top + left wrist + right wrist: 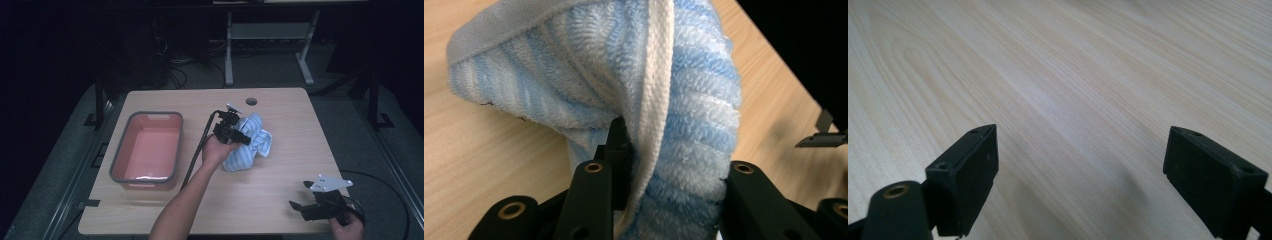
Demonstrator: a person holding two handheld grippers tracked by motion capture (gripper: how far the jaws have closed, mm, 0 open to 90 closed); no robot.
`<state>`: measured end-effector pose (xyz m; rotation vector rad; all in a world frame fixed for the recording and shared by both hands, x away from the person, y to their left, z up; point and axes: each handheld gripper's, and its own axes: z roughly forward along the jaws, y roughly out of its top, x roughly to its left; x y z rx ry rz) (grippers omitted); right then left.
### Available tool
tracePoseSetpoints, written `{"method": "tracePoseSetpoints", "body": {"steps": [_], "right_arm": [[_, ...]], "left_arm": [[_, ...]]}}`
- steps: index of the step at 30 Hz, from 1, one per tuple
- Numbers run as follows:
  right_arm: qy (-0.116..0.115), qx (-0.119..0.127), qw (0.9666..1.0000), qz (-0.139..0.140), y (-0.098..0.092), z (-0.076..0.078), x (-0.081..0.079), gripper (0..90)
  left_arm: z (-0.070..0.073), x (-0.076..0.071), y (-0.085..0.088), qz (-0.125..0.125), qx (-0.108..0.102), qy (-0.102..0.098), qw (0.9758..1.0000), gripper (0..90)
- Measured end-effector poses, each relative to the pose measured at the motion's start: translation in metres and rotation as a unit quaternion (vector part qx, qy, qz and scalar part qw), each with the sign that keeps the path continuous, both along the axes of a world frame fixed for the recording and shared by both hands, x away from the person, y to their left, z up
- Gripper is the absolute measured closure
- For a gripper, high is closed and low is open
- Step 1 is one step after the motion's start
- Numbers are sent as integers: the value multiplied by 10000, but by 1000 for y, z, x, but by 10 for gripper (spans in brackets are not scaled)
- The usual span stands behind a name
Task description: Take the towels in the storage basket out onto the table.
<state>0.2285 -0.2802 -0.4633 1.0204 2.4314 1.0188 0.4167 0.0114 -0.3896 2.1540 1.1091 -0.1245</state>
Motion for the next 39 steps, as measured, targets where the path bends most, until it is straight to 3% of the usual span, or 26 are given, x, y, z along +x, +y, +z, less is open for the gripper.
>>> {"method": "tracePoseSetpoints", "body": {"steps": [21, 27, 39], "right_arm": [[41, -15, 10000, 11, 2, 0, -1, 139], [43, -10, 10000, -3, 2, 0, -1, 138], [31, -13, 10000, 33, 3, 0, -2, 138]], "left_arm": [[-35, -4, 7, 140, -38, 179, 9997, 639], [-41, -7, 6, 157, 127, 133, 9997, 606], [-43, -10, 11, 169, 76, 143, 9997, 516]]}}
